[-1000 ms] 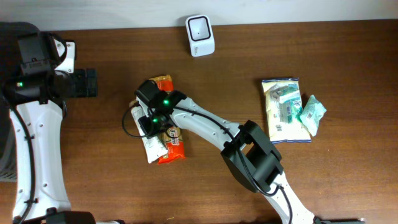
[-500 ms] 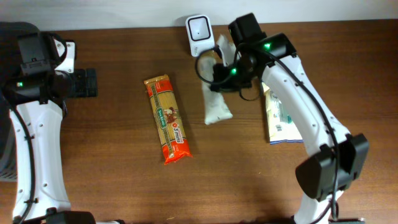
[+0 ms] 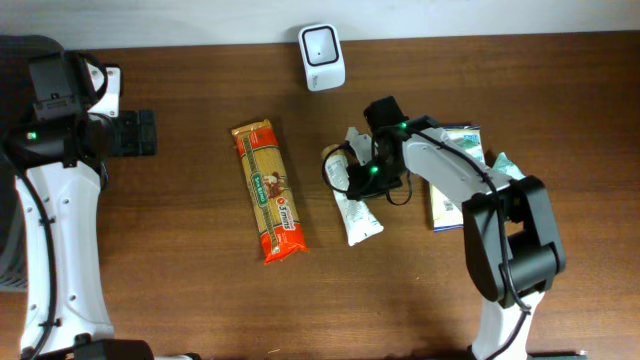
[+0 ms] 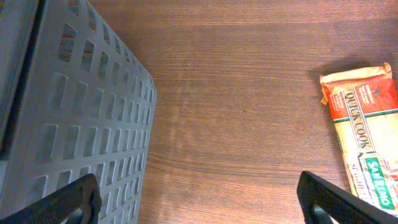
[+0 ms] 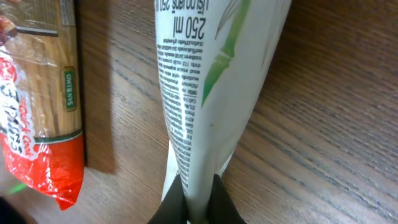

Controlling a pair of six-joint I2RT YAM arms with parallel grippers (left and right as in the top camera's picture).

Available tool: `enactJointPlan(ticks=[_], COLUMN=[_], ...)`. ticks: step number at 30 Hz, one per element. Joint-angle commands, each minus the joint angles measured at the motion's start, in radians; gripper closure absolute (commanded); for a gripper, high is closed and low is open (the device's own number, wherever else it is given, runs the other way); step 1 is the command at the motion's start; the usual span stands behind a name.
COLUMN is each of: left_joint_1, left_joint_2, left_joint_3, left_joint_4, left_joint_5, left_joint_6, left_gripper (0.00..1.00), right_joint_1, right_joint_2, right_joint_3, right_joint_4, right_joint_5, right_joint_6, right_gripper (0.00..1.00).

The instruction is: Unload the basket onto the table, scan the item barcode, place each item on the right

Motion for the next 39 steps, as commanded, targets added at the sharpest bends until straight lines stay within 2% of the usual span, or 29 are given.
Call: enactJointPlan(ticks=[1, 2, 4, 5, 8, 9, 10, 11, 12, 15, 18, 24, 30, 36, 39], left_joint_1=[0.005, 0.005, 0.005, 0.005, 0.005, 0.005, 0.005, 0.005, 0.005, 0.005, 0.005, 0.005, 0.005, 0.005, 0.005], left_joint_2=[-0.011, -0.011, -0.011, -0.011, -0.011, -0.011, -0.011, -0.011, -0.011, -0.011, -0.011, -0.011, -0.011, -0.011, -0.011], left_joint_3=[0.013, 0.013, 0.013, 0.013, 0.013, 0.013, 0.013, 0.013, 0.013, 0.013, 0.013, 0.013, 0.013, 0.013, 0.013], left_joint_4=[0.0, 0.0, 0.0, 0.0, 0.0, 0.0, 0.0, 0.0, 0.0, 0.0, 0.0, 0.0, 0.0, 0.0, 0.0], left_joint_5=[-0.003, -0.003, -0.003, -0.003, -0.003, -0.003, -0.003, -0.003, -0.003, -0.003, -0.003, -0.003, -0.003, -0.003, -0.003], left_joint_6=[0.012, 0.012, 0.012, 0.012, 0.012, 0.012, 0.012, 0.012, 0.012, 0.012, 0.012, 0.012, 0.012, 0.012, 0.012], left_gripper=[0.01, 0.01, 0.01, 0.01, 0.01, 0.01, 0.01, 0.01, 0.01, 0.01, 0.01, 0.01, 0.01, 0.01, 0.01], right_joint_1=[-0.01, -0.01, -0.009, -0.009, 0.002, 0.002, -0.002, -0.009, -0.016, -0.052, -0.114, -0.148, -0.173, -0.172, -0.169], right_joint_2=[0.067, 0.067, 0.067, 0.071, 0.093, 0.093, 0.093, 0.093, 0.092, 0.059, -0.099, -0.28, -0.395, -0.401, -0.401], right_joint_3=[-0.029, -0.029, -0.029, -0.03, -0.05, -0.063, -0.064, -0.064, -0.064, -0.051, 0.062, 0.182, 0.201, 0.201, 0.201], right_joint_4=[0.004, 0.002, -0.018, -0.037, -0.06, -0.061, -0.069, -0.077, -0.08, -0.08, -0.082, -0.091, -0.092, -0.099, -0.129], right_joint_5=[-0.046, -0.046, -0.046, -0.049, -0.049, -0.05, -0.052, -0.073, -0.11, -0.247, -0.557, -0.771, -0.797, -0.789, -0.7], right_joint_6=[-0.039, -0.039, -0.039, -0.039, -0.039, -0.039, -0.039, -0.039, -0.039, -0.039, -0.039, -0.037, 0.023, 0.029, 0.03], right_gripper=[0.93, 0.79, 0.58, 0.55, 0.55, 0.63, 0.82, 0.94, 0.96, 0.96, 0.96, 0.96, 0.96, 0.96, 0.96])
